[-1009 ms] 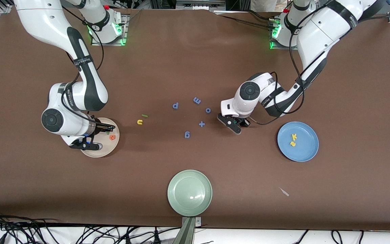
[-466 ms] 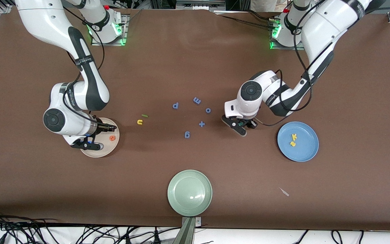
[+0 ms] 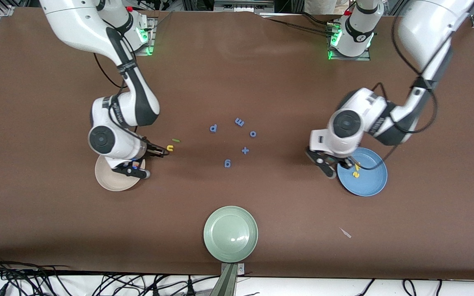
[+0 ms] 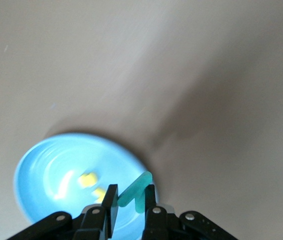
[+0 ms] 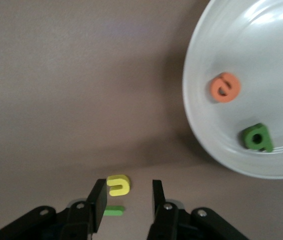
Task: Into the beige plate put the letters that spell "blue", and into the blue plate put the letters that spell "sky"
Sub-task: 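Carry the teal y to the blue plate with the left gripper and release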
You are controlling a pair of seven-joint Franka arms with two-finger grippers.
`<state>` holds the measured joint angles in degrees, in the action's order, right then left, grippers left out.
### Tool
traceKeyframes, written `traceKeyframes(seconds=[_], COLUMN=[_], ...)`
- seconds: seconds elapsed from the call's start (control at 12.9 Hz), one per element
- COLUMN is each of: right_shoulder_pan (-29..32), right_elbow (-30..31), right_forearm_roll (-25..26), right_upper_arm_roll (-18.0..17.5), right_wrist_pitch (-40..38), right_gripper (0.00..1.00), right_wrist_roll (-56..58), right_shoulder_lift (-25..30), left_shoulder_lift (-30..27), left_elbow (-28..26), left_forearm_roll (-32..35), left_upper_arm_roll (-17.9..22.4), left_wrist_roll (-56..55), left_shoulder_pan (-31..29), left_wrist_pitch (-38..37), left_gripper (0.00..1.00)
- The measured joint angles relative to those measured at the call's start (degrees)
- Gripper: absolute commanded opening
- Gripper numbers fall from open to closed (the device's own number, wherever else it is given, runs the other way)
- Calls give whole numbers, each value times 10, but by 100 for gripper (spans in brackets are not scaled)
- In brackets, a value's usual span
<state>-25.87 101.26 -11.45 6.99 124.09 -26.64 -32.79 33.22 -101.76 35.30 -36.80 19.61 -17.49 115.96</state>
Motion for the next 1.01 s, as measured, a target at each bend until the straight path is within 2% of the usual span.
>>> traceKeyframes(seconds=[0.16,0.23,0.31,0.39,0.62,0.78,1.01], right_shoulder_pan=[-16,-23,-28,-30,-29,-29,-30], right_elbow=[25,41,53,61,67,74,92], right_forearm_roll=[0,0,0,0,0,0,0], right_upper_arm_roll=[-3,-3,-3,-3,-3,-3,-6], right_wrist_pitch=[48,72,89,98,101,111,140], right_gripper=[49,50,50,50,50,48,36], right_wrist_roll=[-25,-31,-35,-37,-37,-37,-37], right_shoulder_lift=[-7,-10,-12,-12,-12,-12,-7], left_shoulder_lift=[12,21,31,39,54,53,38], left_elbow=[-2,-3,-3,-3,-3,6,59], left_forearm_roll=[0,0,0,0,0,-6,-48], left_upper_arm_roll=[1,1,1,1,-2,-33,-78], left_wrist_roll=[41,50,60,71,89,89,87], left_shoulder_pan=[-45,-59,-70,-81,-109,-114,-109], left_wrist_pitch=[6,14,20,23,35,35,-40], left_gripper=[9,17,60,100,100,100,100])
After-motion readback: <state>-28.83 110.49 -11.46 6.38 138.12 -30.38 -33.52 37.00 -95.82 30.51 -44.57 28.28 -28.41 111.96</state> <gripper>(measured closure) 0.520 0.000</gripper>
